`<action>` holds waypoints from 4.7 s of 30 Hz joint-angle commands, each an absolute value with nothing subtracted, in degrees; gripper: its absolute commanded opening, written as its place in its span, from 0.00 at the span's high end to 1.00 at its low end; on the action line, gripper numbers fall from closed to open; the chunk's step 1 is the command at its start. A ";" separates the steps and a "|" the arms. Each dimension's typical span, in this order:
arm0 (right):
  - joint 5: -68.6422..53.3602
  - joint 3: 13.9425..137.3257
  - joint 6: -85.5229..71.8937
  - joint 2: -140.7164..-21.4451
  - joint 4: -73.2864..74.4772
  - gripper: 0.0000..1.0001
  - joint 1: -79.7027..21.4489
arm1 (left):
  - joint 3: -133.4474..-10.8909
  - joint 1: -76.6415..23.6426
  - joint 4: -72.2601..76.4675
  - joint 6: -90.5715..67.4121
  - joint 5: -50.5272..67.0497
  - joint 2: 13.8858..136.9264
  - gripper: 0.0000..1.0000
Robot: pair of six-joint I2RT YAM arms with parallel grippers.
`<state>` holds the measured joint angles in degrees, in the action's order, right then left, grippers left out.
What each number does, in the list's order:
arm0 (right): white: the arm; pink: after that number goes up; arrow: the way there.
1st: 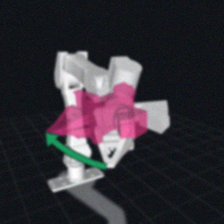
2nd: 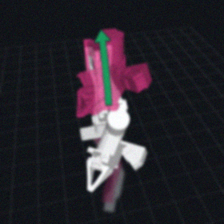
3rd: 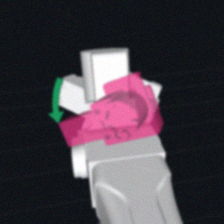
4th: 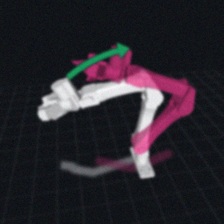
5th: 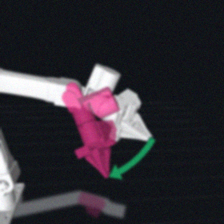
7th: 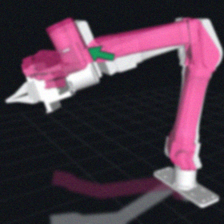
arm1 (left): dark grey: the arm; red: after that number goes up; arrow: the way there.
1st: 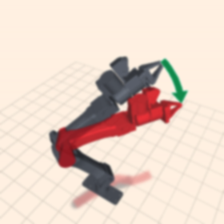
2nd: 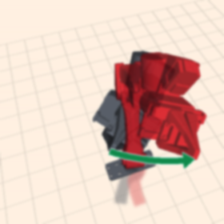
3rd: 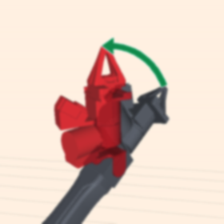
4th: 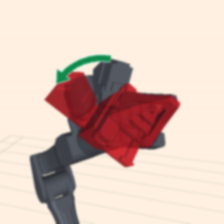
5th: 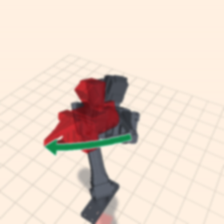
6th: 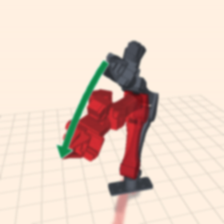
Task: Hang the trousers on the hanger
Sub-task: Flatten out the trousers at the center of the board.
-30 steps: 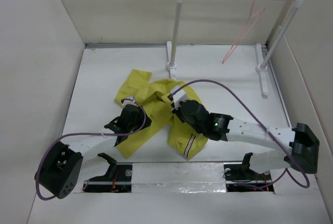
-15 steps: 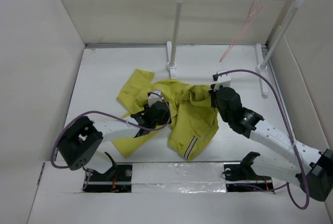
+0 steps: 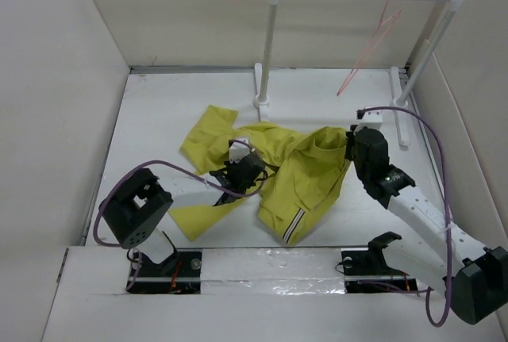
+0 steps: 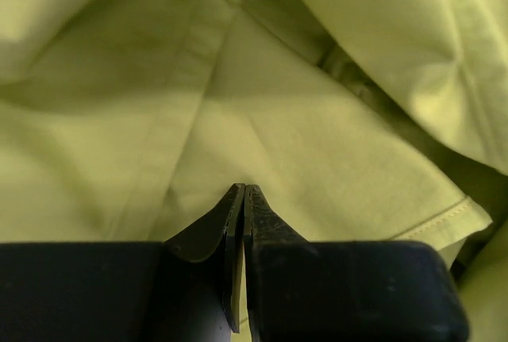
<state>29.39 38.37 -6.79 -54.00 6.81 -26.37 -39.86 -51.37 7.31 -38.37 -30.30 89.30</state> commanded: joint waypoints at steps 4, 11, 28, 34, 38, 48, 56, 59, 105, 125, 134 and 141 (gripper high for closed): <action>29.01 38.14 -8.70 -56.85 0.62 1.00 -14.87 | -34.55 -51.50 4.57 -41.91 -34.54 74.48 1.00; 22.25 40.86 -11.07 -64.41 -7.12 1.00 -1.15 | -27.87 -49.31 0.18 -44.91 -33.05 62.06 1.00; 19.69 47.81 -11.25 -74.97 -10.46 1.00 2.11 | -26.45 -20.05 21.26 -44.21 -12.05 70.63 0.40; 18.37 45.27 -12.04 -72.69 -12.56 1.00 2.11 | -32.51 -19.34 24.34 -41.66 -7.47 82.07 0.40; 18.19 44.83 -12.74 -71.90 -11.60 1.00 2.11 | -34.36 -19.34 27.94 -41.92 -8.61 84.55 0.52; 19.94 45.09 -11.43 -65.58 -7.92 1.00 2.11 | -33.93 -19.34 28.92 -45.26 -18.71 72.98 1.00; 18.99 42.71 -9.32 -51.87 0.69 1.00 1.59 | -37.16 -21.88 16.80 -45.70 -31.27 43.70 1.00; 18.37 43.24 -9.05 -44.32 7.10 1.00 1.58 | -40.33 -22.41 12.93 -45.00 -31.64 38.42 1.00; 7.12 40.26 -5.28 -55.81 -5.19 1.00 -38.39 | -26.81 -13.28 8.97 -52.91 -32.96 57.66 0.47; 14.14 34.63 -3.34 -54.06 -8.70 0.78 -51.33 | -44.64 5.19 5.90 -49.39 -14.41 91.48 0.58; 19.42 32.43 -3.08 -49.66 -8.53 0.78 -51.86 | -52.29 6.23 1.77 -47.29 -15.73 95.44 1.00; 19.95 31.90 -3.43 -49.48 -8.70 0.78 -51.86 | -63.53 7.29 -5.36 -43.25 -22.75 99.14 1.00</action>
<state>18.13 32.40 -3.84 -49.87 -5.37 -51.44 -58.85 6.63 -1.37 -46.04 -18.31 98.85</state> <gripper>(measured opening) 0.220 0.006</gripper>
